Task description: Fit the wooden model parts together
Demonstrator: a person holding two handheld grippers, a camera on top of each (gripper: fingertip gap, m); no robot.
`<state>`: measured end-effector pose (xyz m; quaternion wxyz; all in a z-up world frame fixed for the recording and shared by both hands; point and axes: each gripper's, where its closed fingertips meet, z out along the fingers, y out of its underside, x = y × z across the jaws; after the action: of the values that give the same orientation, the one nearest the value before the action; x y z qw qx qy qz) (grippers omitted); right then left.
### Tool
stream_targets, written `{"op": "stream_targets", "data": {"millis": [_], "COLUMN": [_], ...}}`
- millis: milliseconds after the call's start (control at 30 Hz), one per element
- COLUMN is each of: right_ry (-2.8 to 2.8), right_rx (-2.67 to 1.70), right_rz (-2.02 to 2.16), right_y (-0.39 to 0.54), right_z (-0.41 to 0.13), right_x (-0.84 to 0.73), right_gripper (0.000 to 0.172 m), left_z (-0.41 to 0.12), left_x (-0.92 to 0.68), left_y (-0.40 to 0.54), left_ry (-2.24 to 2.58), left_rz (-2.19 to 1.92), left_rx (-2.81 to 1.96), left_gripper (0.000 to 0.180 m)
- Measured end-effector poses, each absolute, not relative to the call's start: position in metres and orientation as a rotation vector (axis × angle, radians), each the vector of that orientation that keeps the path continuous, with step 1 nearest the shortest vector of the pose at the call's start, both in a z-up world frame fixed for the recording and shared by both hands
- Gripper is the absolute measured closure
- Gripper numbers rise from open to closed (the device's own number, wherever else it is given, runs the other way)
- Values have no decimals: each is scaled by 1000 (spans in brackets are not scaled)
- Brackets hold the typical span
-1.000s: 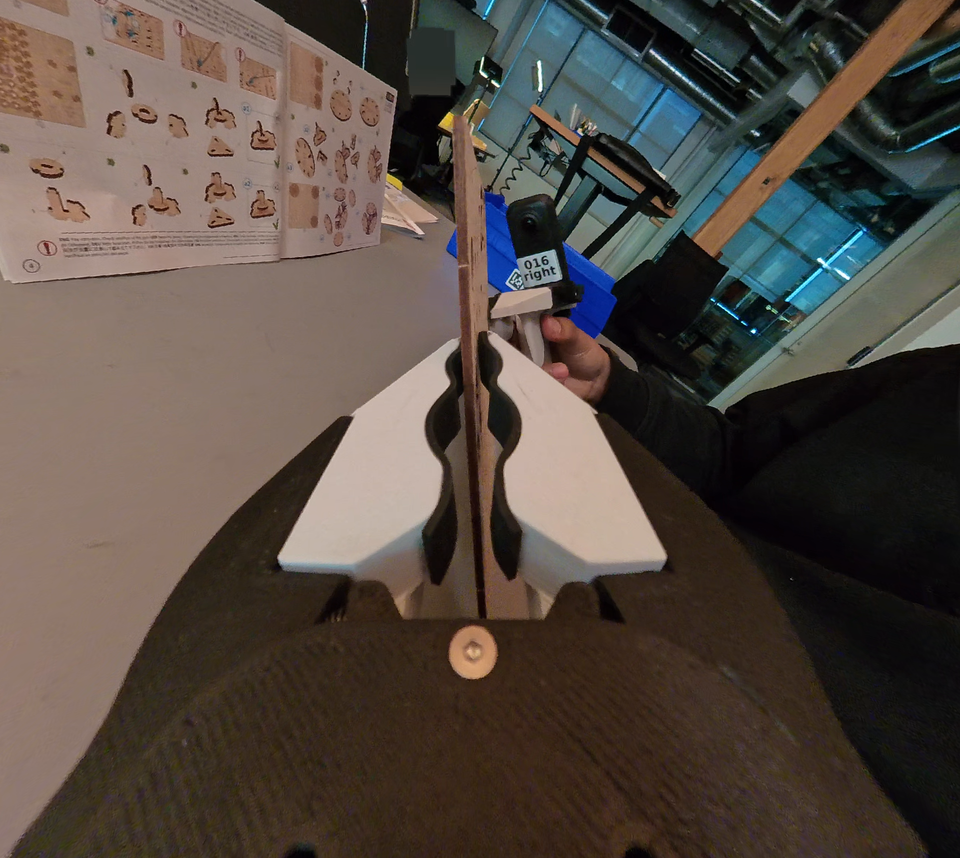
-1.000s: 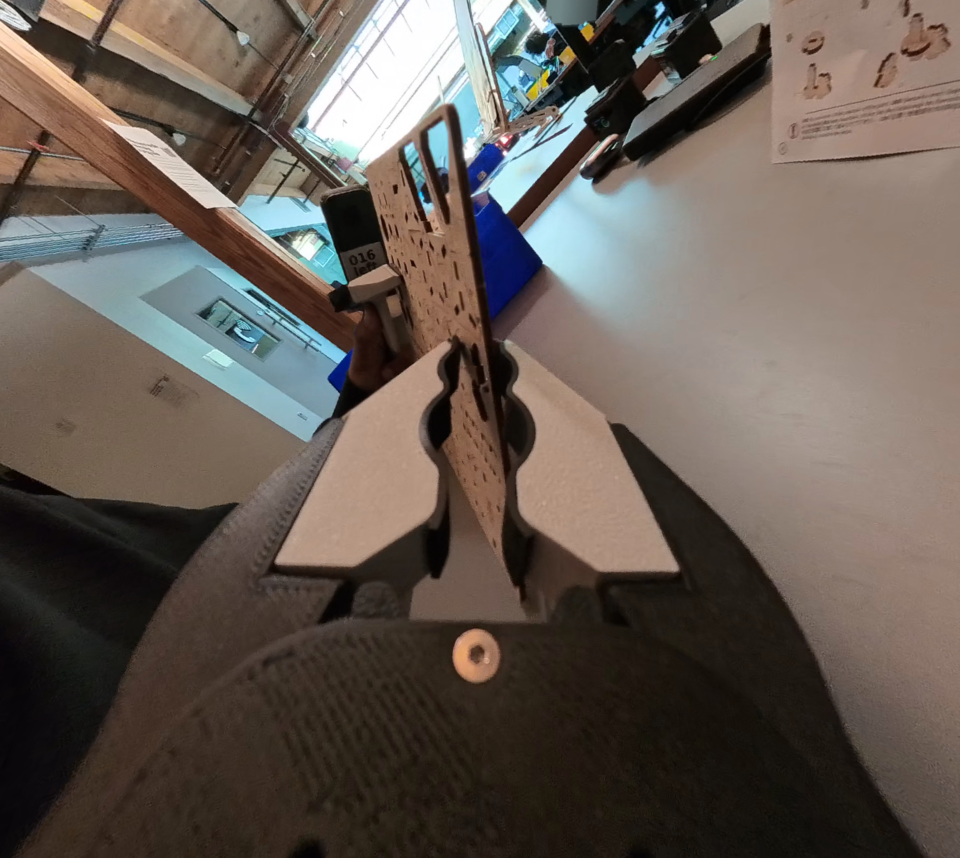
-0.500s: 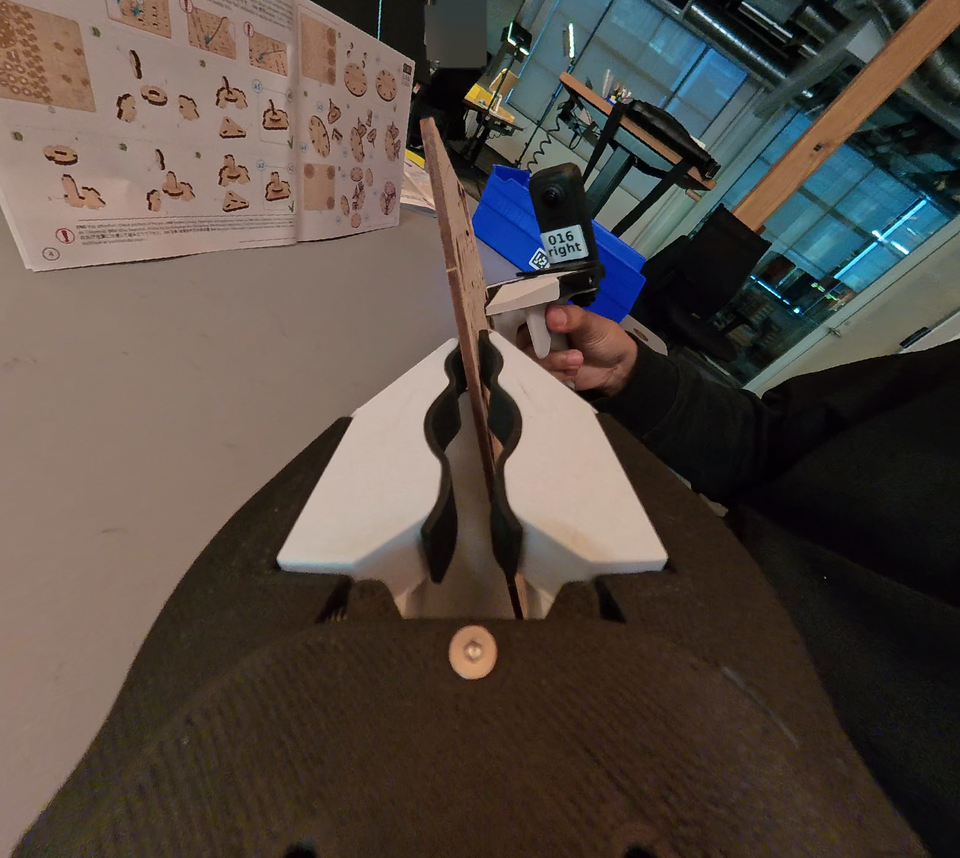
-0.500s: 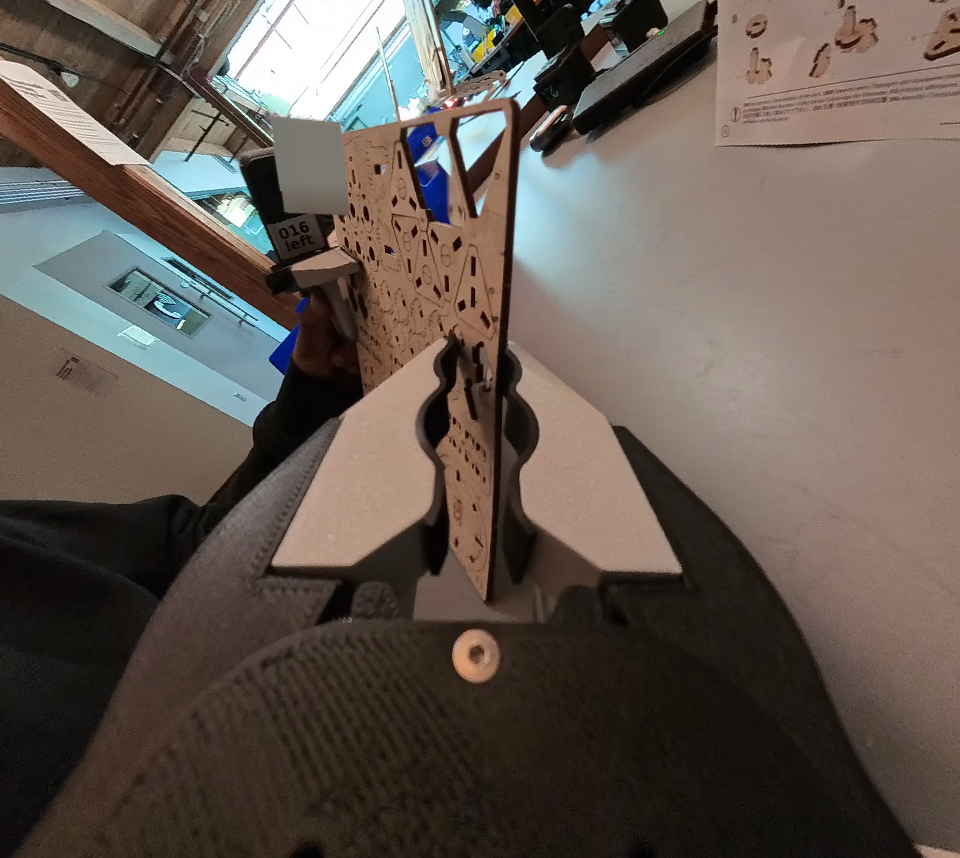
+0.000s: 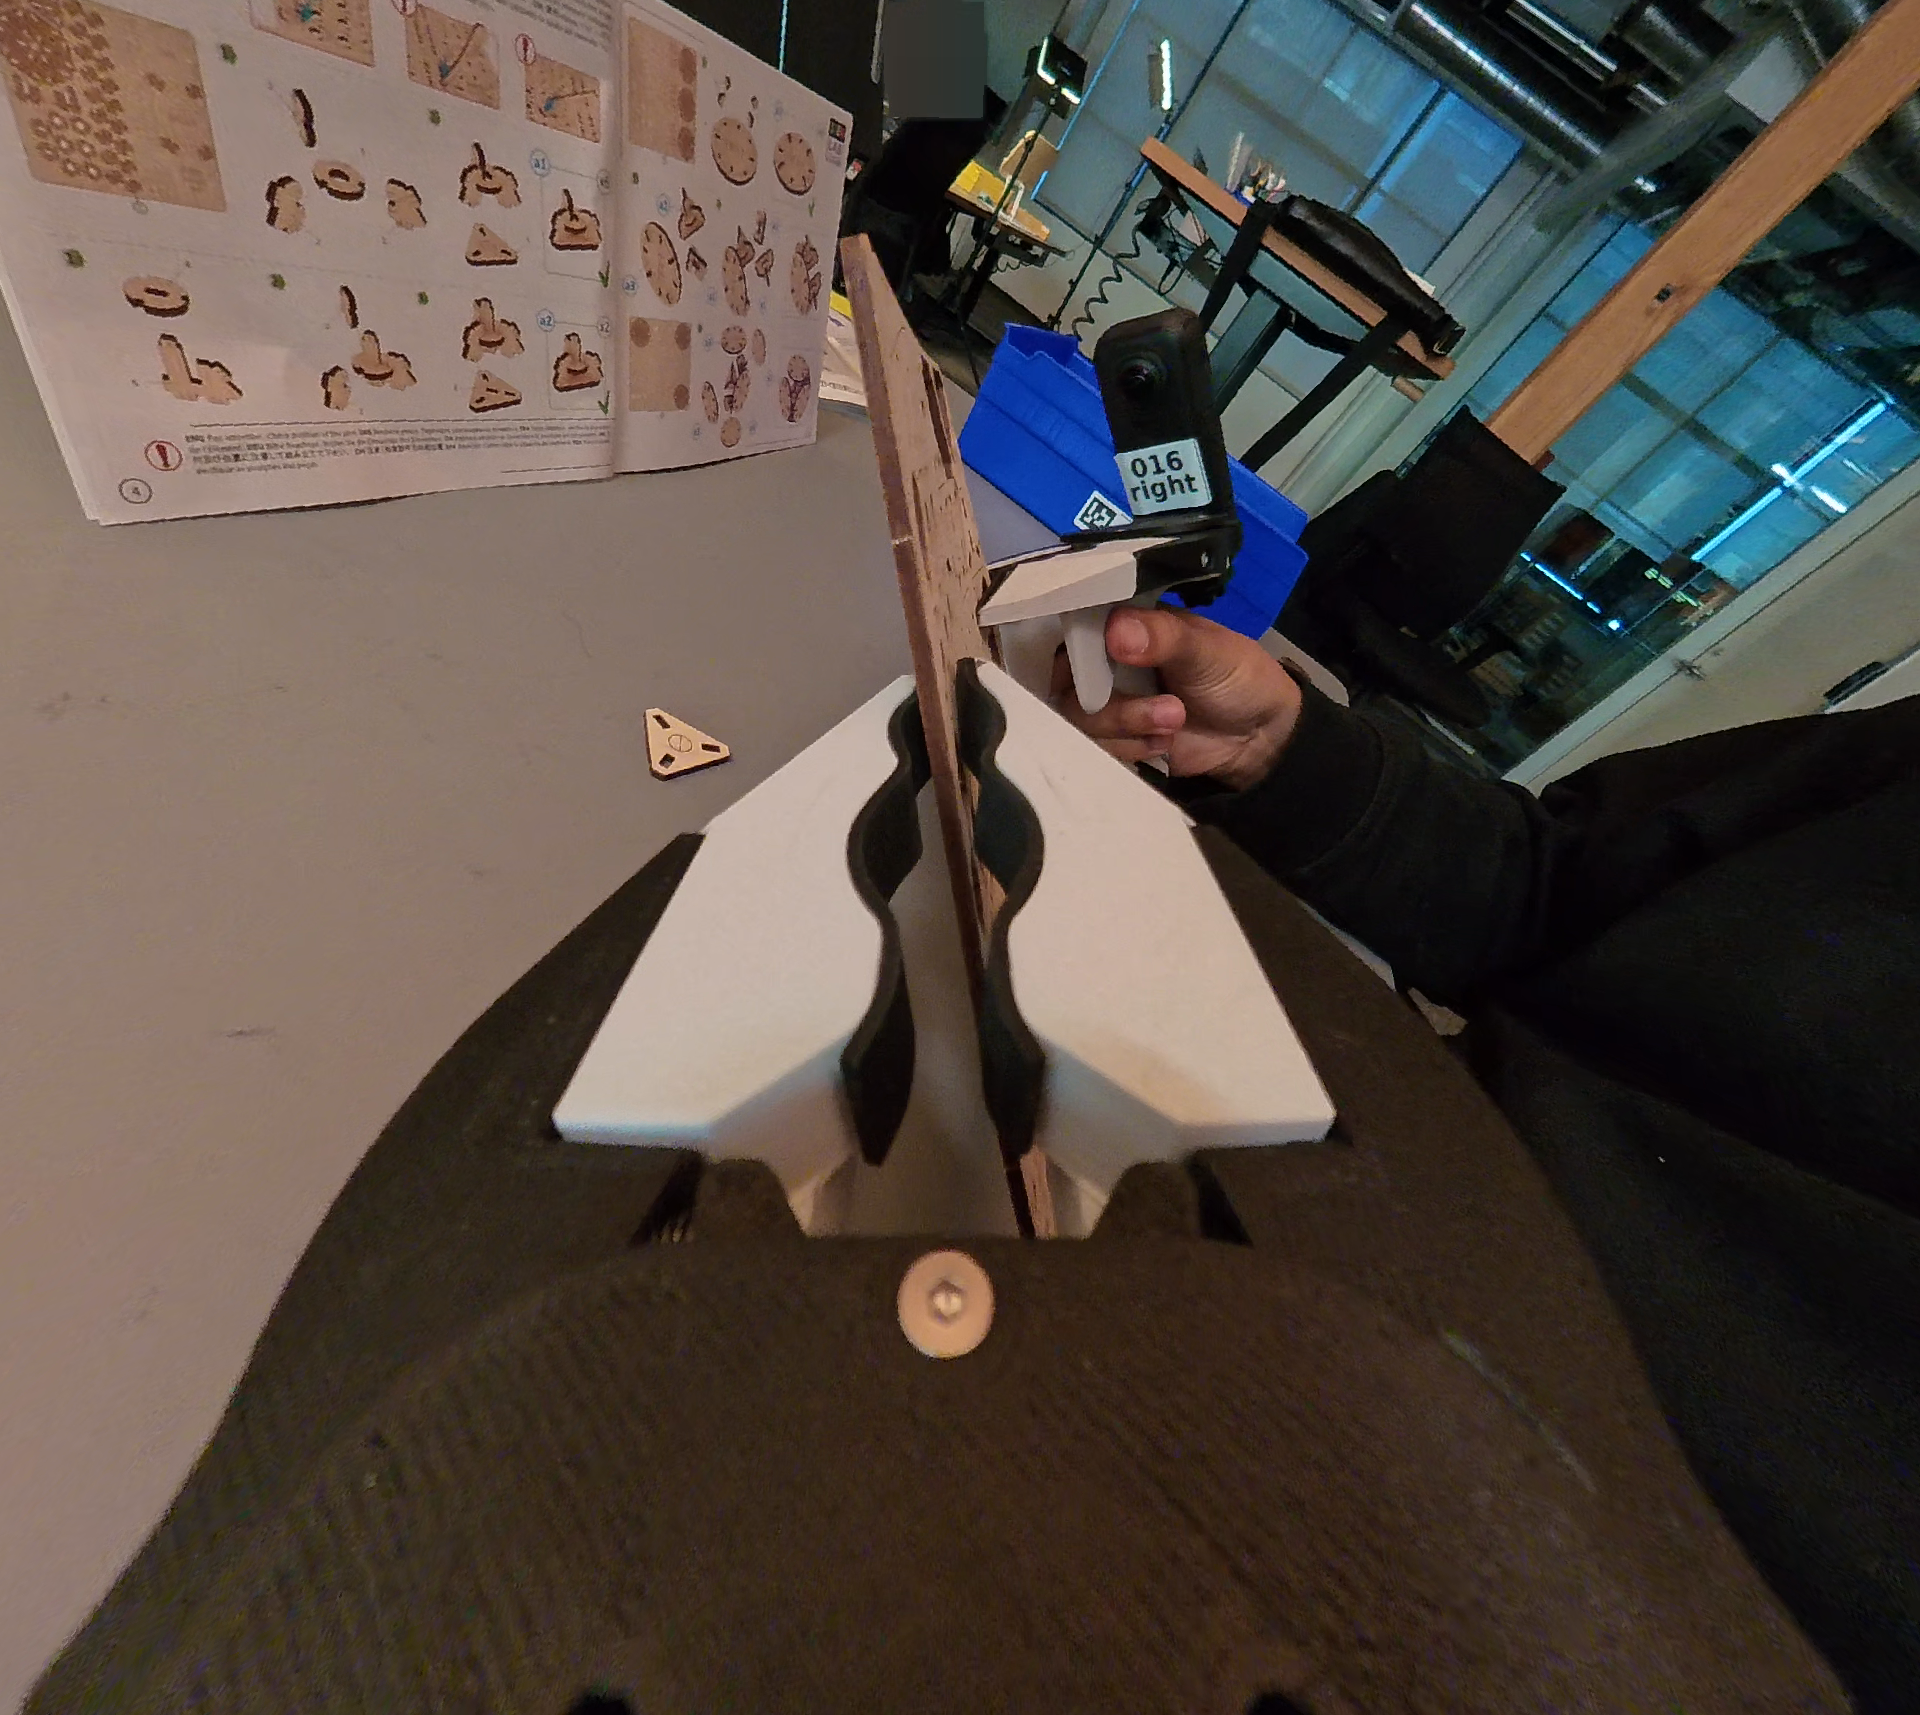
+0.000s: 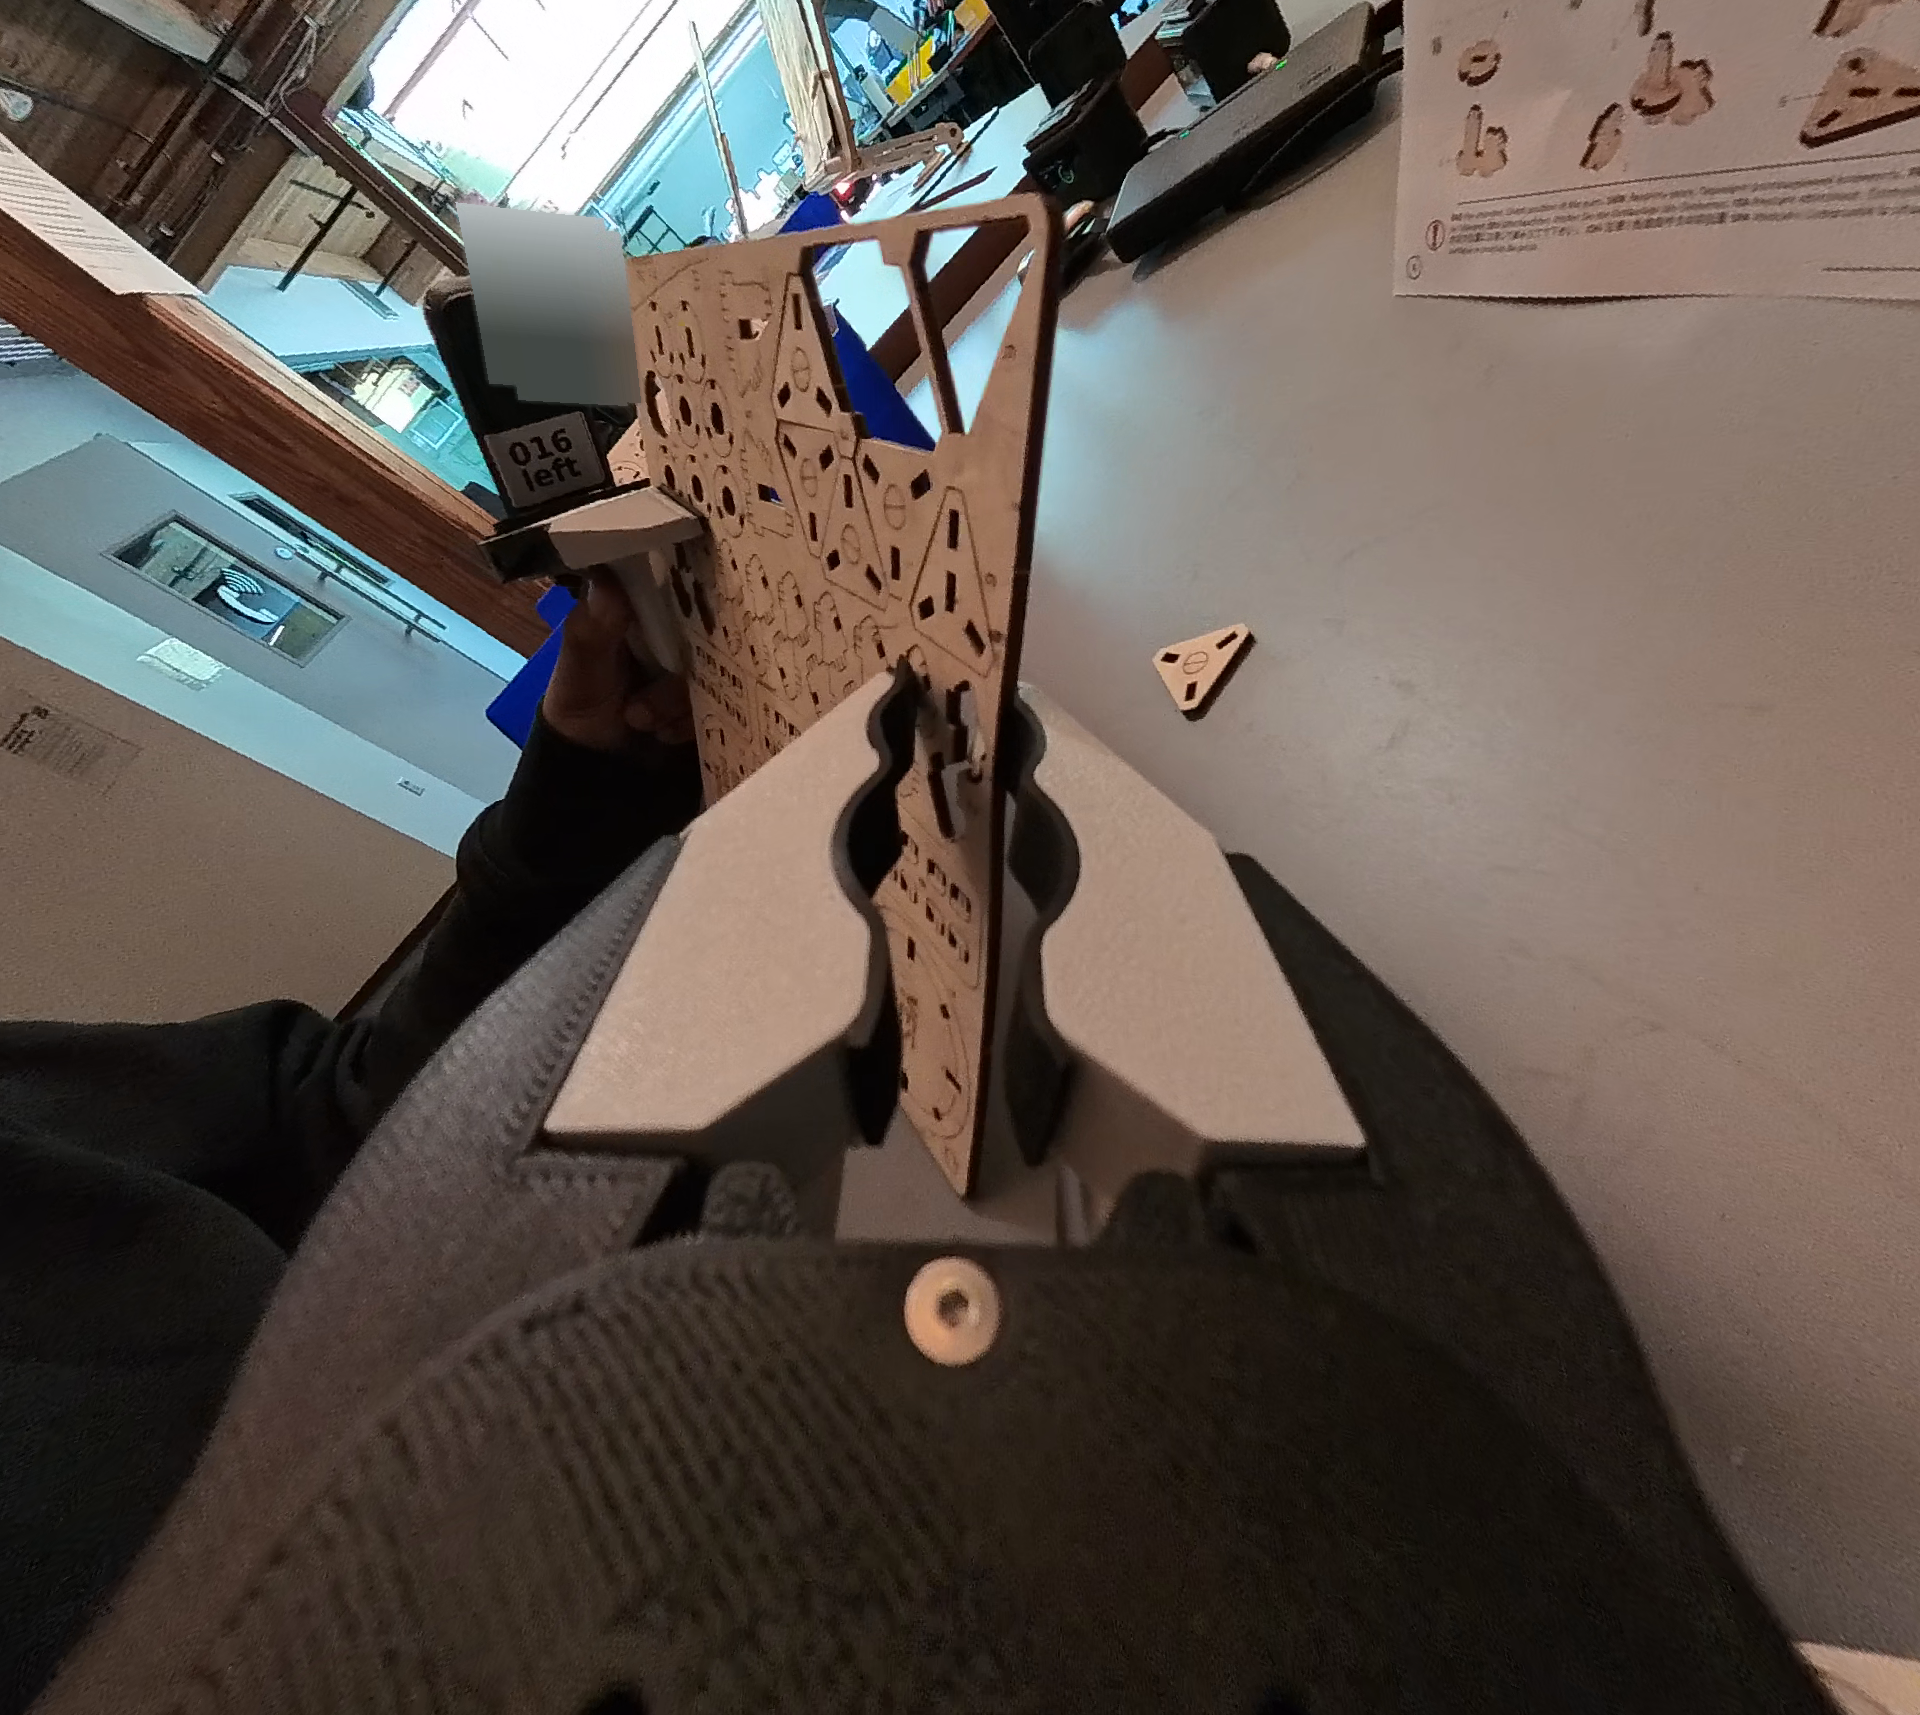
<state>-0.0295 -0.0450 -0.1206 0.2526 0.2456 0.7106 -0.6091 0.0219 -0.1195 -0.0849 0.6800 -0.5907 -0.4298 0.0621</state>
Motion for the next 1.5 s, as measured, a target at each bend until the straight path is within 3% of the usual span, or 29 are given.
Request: {"op": "stream_targets", "data": {"millis": [433,600,933,1500], "right_ry": [1862,1906,1849,2138], "right_rx": [649,684,617,636], "right_rz": [-1727,-1775,-1693,-1643], "right_y": [-46,-42,-42,-44], "right_z": [-114,-114,-113,-134], "right_x": [-31,-41,-32,-38], "right_gripper": [156,148,158,156], "left_z": [-83,-83,-83,-87], "left_x": [21,21,23,21], "left_y": [-122,-123,-121,-116], "left_ry": [-972,-970,-956,-990], "left_rz": [110,120,95,116], "left_rx": [-1299,-1307,-1304,-1324], "left_gripper": [180,180,180,179]}}
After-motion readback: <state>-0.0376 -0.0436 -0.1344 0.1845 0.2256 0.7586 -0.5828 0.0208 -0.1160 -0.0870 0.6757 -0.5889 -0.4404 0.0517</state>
